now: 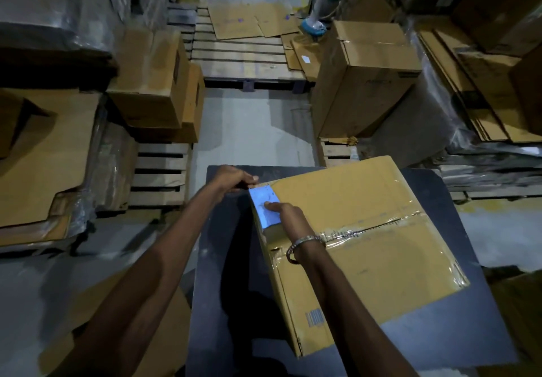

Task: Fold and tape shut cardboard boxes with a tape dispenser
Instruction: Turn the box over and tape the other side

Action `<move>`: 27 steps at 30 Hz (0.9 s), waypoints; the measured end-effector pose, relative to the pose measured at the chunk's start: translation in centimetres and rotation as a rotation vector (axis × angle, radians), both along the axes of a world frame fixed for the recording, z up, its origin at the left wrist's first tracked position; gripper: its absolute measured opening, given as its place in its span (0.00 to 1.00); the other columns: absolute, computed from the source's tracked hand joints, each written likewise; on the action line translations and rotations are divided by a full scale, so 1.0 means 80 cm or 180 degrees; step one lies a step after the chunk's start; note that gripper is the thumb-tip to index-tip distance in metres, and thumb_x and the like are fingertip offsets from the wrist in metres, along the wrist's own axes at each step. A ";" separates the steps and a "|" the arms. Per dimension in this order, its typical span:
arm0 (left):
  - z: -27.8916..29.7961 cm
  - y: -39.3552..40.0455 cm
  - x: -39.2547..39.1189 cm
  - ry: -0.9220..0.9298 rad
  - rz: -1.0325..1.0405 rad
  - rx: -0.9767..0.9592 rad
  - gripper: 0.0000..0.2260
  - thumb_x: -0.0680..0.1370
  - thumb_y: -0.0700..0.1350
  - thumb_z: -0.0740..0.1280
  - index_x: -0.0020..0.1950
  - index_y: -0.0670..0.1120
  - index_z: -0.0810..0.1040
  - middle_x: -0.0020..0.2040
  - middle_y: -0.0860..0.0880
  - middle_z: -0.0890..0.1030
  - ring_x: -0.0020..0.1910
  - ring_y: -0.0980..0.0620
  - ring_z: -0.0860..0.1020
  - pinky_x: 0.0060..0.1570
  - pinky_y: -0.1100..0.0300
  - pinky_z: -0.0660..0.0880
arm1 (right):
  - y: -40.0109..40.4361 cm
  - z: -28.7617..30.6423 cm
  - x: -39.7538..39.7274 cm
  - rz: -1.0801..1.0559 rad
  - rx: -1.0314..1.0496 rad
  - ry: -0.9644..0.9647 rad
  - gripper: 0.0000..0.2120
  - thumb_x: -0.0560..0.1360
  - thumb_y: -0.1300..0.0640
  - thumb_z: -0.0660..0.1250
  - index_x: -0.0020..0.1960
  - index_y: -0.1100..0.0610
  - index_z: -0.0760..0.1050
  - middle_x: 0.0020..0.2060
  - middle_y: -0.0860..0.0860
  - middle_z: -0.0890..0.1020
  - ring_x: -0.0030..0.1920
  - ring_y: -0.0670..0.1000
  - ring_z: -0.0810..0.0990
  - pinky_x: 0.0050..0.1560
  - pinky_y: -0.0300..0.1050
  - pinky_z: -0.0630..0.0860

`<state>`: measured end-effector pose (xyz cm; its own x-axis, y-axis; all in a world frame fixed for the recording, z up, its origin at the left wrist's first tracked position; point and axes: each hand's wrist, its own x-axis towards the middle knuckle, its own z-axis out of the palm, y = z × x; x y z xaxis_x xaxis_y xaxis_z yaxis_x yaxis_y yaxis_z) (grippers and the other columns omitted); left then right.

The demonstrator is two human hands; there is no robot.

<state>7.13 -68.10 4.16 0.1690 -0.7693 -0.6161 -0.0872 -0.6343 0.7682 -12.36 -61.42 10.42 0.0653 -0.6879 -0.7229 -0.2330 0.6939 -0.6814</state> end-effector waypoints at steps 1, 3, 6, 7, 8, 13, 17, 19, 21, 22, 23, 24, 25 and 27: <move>-0.006 -0.001 0.000 -0.0015 0.0048 -0.0070 0.08 0.74 0.44 0.80 0.48 0.40 0.89 0.41 0.49 0.88 0.39 0.58 0.84 0.45 0.65 0.80 | -0.003 0.003 0.004 0.0052 0.0012 0.0092 0.14 0.74 0.49 0.75 0.55 0.57 0.81 0.51 0.50 0.83 0.54 0.55 0.81 0.58 0.49 0.74; -0.016 0.000 0.000 0.0074 0.0189 -0.0066 0.05 0.74 0.42 0.80 0.47 0.41 0.89 0.41 0.51 0.88 0.42 0.58 0.86 0.43 0.66 0.80 | -0.006 0.007 0.013 0.0171 0.0036 0.0190 0.25 0.69 0.43 0.75 0.59 0.57 0.81 0.55 0.52 0.83 0.56 0.56 0.81 0.58 0.51 0.74; -0.036 0.005 0.001 0.0217 0.0160 0.0187 0.12 0.69 0.47 0.82 0.47 0.43 0.88 0.46 0.49 0.88 0.48 0.49 0.84 0.52 0.57 0.79 | -0.009 0.012 0.018 0.0275 0.0040 0.0285 0.36 0.61 0.38 0.71 0.62 0.58 0.80 0.57 0.54 0.83 0.55 0.58 0.82 0.52 0.50 0.73; -0.037 0.007 0.001 0.0314 0.0138 0.0308 0.14 0.68 0.48 0.83 0.49 0.43 0.88 0.46 0.47 0.87 0.48 0.47 0.83 0.52 0.55 0.77 | -0.011 0.013 0.019 0.0274 0.0034 0.0296 0.36 0.60 0.38 0.70 0.62 0.58 0.79 0.57 0.54 0.83 0.55 0.58 0.82 0.51 0.50 0.73; -0.042 0.008 0.002 0.0363 0.0113 0.0375 0.14 0.68 0.48 0.82 0.50 0.43 0.88 0.45 0.46 0.87 0.48 0.46 0.82 0.53 0.53 0.77 | -0.013 0.013 0.019 0.0256 0.0034 0.0313 0.36 0.60 0.38 0.70 0.62 0.58 0.79 0.57 0.54 0.83 0.55 0.58 0.82 0.51 0.50 0.74; -0.053 0.007 0.014 -0.0323 -0.0175 0.0332 0.14 0.72 0.56 0.81 0.43 0.46 0.86 0.39 0.50 0.84 0.41 0.50 0.80 0.43 0.58 0.74 | -0.016 0.008 0.020 0.0302 -0.0022 0.0421 0.25 0.69 0.41 0.73 0.57 0.57 0.77 0.57 0.55 0.82 0.56 0.59 0.81 0.57 0.53 0.75; -0.030 -0.009 0.018 -0.0368 -0.0374 -0.0410 0.15 0.72 0.54 0.82 0.47 0.42 0.89 0.45 0.46 0.89 0.44 0.54 0.85 0.51 0.58 0.80 | -0.018 -0.002 0.018 0.0293 -0.0113 0.0511 0.20 0.75 0.43 0.72 0.57 0.57 0.77 0.57 0.55 0.81 0.56 0.59 0.80 0.55 0.51 0.73; -0.013 -0.018 0.014 -0.0529 -0.1084 -0.0452 0.07 0.74 0.47 0.81 0.49 0.46 0.90 0.44 0.52 0.89 0.45 0.58 0.85 0.52 0.59 0.81 | -0.017 0.002 0.020 0.0298 -0.0136 0.0538 0.23 0.75 0.43 0.71 0.61 0.59 0.79 0.57 0.55 0.81 0.56 0.59 0.79 0.53 0.50 0.72; -0.011 -0.024 0.015 -0.0704 -0.1455 -0.0456 0.06 0.75 0.44 0.80 0.51 0.47 0.90 0.44 0.55 0.88 0.49 0.58 0.84 0.56 0.57 0.80 | -0.016 0.004 0.019 0.0392 -0.0201 0.0646 0.22 0.76 0.42 0.70 0.58 0.60 0.80 0.54 0.56 0.81 0.53 0.59 0.80 0.48 0.48 0.71; -0.012 -0.025 0.016 -0.0724 -0.1507 -0.0431 0.06 0.75 0.45 0.80 0.51 0.48 0.90 0.45 0.55 0.88 0.51 0.57 0.84 0.58 0.56 0.80 | -0.014 0.005 0.018 0.0447 -0.0261 0.0707 0.21 0.77 0.41 0.70 0.54 0.59 0.80 0.52 0.56 0.81 0.49 0.57 0.79 0.45 0.47 0.70; -0.014 -0.026 0.017 -0.0786 -0.1530 -0.0424 0.06 0.75 0.46 0.80 0.51 0.48 0.90 0.46 0.55 0.89 0.53 0.56 0.84 0.59 0.56 0.80 | -0.011 0.005 0.017 0.0483 -0.0332 0.0776 0.20 0.78 0.40 0.69 0.50 0.59 0.79 0.49 0.56 0.81 0.46 0.57 0.78 0.42 0.47 0.69; -0.017 -0.027 0.018 -0.0831 -0.1578 -0.0502 0.06 0.75 0.46 0.79 0.51 0.49 0.90 0.47 0.55 0.88 0.54 0.55 0.84 0.59 0.56 0.80 | -0.009 0.003 0.016 0.0504 -0.0402 0.0849 0.21 0.78 0.39 0.67 0.49 0.59 0.79 0.49 0.56 0.82 0.46 0.57 0.78 0.42 0.47 0.69; -0.019 -0.027 0.018 -0.0925 -0.1696 -0.0640 0.05 0.76 0.46 0.79 0.51 0.50 0.90 0.47 0.55 0.88 0.54 0.55 0.84 0.59 0.55 0.80 | -0.007 0.002 0.017 0.0531 -0.0464 0.0911 0.23 0.78 0.37 0.66 0.49 0.59 0.79 0.50 0.57 0.83 0.48 0.59 0.79 0.44 0.47 0.70; -0.020 -0.026 0.016 -0.1350 -0.1945 -0.0896 0.06 0.77 0.49 0.78 0.53 0.51 0.90 0.49 0.55 0.88 0.54 0.55 0.85 0.58 0.53 0.81 | -0.002 0.003 0.021 0.0612 -0.0531 0.1015 0.27 0.78 0.35 0.64 0.53 0.60 0.81 0.54 0.59 0.84 0.54 0.61 0.81 0.49 0.48 0.73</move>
<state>8.43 -70.19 2.53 -0.1568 -0.9188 -0.3623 -0.6780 -0.1666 0.7159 -10.72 -61.56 10.68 -0.0053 -0.7945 -0.6072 -0.5654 0.5032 -0.6535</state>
